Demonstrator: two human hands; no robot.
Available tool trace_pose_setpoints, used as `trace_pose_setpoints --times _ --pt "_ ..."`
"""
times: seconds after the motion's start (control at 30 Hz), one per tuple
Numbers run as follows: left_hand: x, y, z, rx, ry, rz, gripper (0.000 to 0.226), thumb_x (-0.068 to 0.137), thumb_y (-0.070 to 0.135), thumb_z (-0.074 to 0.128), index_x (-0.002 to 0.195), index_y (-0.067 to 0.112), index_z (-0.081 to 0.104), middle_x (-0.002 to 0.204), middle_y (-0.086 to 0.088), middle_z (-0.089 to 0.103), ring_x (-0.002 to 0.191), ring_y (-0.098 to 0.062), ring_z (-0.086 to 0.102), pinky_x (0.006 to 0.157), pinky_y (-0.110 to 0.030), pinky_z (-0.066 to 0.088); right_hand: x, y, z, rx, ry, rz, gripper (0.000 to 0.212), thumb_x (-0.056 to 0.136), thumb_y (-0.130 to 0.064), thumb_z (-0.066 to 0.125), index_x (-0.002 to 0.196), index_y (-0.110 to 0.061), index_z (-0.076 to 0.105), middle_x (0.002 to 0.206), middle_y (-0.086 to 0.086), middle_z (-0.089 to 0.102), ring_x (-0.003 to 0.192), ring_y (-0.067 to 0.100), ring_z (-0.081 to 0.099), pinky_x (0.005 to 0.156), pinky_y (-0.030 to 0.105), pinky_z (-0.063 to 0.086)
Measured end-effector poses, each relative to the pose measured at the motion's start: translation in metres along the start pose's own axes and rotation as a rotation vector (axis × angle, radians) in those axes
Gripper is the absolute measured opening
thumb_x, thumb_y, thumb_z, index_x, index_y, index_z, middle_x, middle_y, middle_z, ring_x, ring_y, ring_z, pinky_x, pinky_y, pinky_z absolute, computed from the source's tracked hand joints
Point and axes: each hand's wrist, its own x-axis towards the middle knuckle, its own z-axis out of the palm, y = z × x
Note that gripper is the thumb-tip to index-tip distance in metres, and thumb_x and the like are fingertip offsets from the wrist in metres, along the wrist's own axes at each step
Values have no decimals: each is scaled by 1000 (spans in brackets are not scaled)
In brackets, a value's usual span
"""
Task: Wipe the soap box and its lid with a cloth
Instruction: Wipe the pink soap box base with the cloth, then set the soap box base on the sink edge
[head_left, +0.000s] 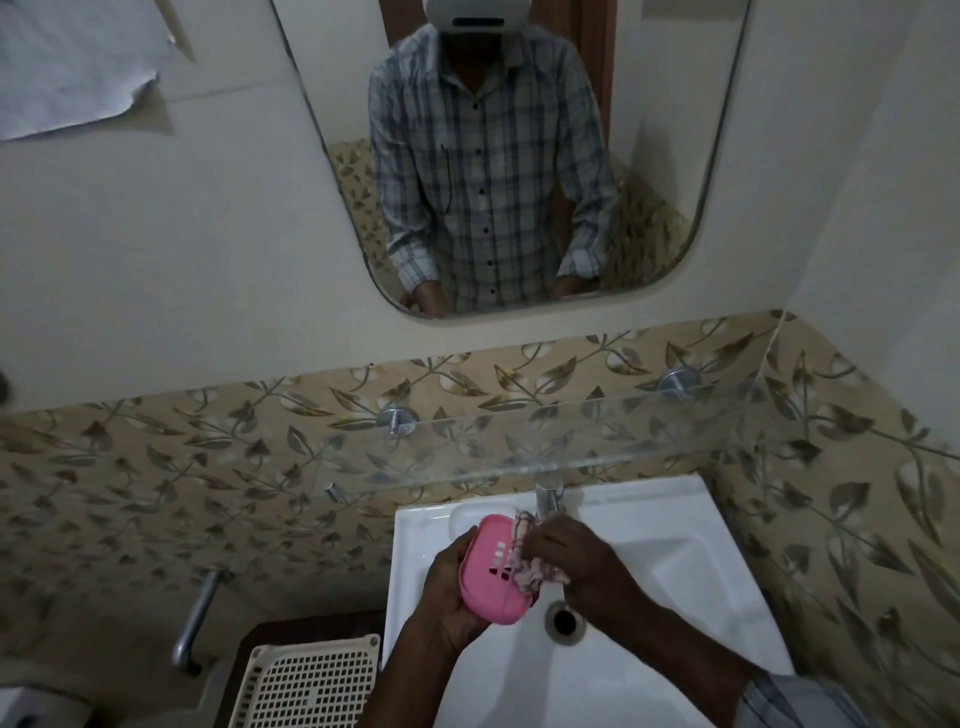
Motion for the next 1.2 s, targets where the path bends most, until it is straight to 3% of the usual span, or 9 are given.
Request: trace_pose_setpoints --times 0.13,0.2,0.33,0.47,0.63,0.77,0.9,1.0,1.2 --pt "5 5 -3 -4 48 19 49 98 32 49 110 -13 62 92 -33 70 87 -44 62 60 -53 62 -12 -25 16 36 -44 -66 39 68 14 60 101 -4 72 101 12 71 95 26 63 83 32 54" --pt "9 3 -6 22 84 42 50 100 35 47 111 -11 63 95 -32 69 88 -44 63 71 -52 61 -17 -22 14 47 -82 -93 47 61 19 64 101 -5 72 104 12 71 94 28 65 83 31 54" --pt "15 -3 -11 93 99 106 50 98 39 49 109 -7 66 94 -29 74 96 -43 61 77 -52 57 -10 -17 10 18 -24 87 53 45 22 61 91 0 74 90 13 72 83 27 64 71 35 57" --pt "23 3 -15 54 146 142 53 96 41 54 123 -4 61 91 -25 70 88 -39 62 76 -48 58 -15 -36 21 171 -66 96 49 61 21 56 95 -9 74 93 3 73 83 22 65 76 28 54" --pt "17 8 -18 142 88 59 56 88 46 57 118 -1 60 92 -23 66 86 -39 61 80 -47 50 0 -9 -4 880 241 874 27 86 10 59 107 -4 70 92 6 78 82 21 75 68 27 58" --pt "9 0 -21 214 106 81 49 86 40 65 115 0 60 88 -24 61 74 -34 59 69 -40 51 -26 25 -28 1008 447 1229 34 82 17 53 108 2 68 97 23 75 87 40 73 77 45 59" --pt "21 -15 1 795 301 406 44 89 45 69 111 7 69 103 -22 72 84 -24 71 79 -41 61 -66 26 -27 1121 446 1418 36 79 20 49 102 1 69 95 27 74 81 43 73 64 44 61" --pt "41 -23 44 1348 214 638 42 83 53 71 116 27 67 118 -1 71 82 -2 69 67 -14 53 -83 29 -23 1134 488 1494 33 80 19 49 104 6 67 99 33 71 87 50 70 85 58 55" --pt "140 -52 98 2092 -151 762 87 84 50 71 152 9 35 153 -14 44 137 -32 41 112 -34 31 -97 34 -19 1130 551 1582 26 83 13 52 104 11 67 98 34 71 83 48 71 79 52 57"
